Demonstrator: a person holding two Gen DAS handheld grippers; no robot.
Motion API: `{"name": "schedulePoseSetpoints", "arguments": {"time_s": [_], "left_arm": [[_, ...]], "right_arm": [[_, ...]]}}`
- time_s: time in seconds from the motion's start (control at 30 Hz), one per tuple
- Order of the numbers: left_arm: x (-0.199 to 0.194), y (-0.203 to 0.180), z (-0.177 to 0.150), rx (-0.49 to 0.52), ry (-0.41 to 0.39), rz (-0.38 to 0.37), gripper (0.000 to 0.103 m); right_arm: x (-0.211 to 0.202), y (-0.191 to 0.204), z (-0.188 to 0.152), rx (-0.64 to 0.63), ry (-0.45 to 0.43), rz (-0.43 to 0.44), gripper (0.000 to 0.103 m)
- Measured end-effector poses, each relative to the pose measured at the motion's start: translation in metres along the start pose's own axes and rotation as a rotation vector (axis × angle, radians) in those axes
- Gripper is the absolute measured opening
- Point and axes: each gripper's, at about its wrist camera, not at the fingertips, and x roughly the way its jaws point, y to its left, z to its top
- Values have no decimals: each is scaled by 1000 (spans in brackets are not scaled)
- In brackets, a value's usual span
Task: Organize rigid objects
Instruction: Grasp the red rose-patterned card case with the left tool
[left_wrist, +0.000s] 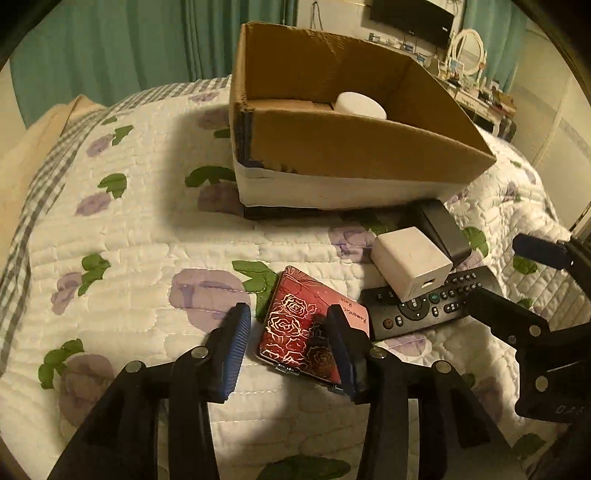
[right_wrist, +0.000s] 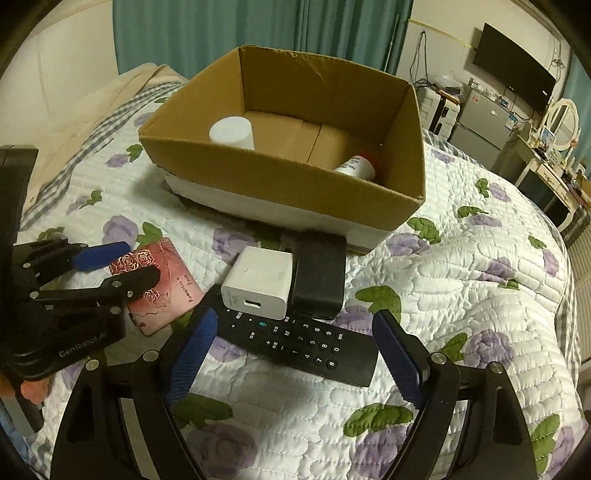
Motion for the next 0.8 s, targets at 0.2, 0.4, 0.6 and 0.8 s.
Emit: {"name": "schedulePoseSetpoints", "arguments": {"time_s": [0.2, 0.4, 0.6, 0.8], "left_arm": [[10, -15, -1, 78, 10, 27, 58], [2, -17, -2, 81, 25, -40, 55], [2, -4, -2, 27, 55, -99, 56], [3, 2, -3, -15, 74, -131, 54]], "right_arm": [[-7, 1, 0, -7, -16, 6, 86], [-13, -7, -3, 16, -17, 58, 86], [13, 4, -9, 9, 48, 92, 84], [28, 7, -6, 57, 33, 106, 69]]}}
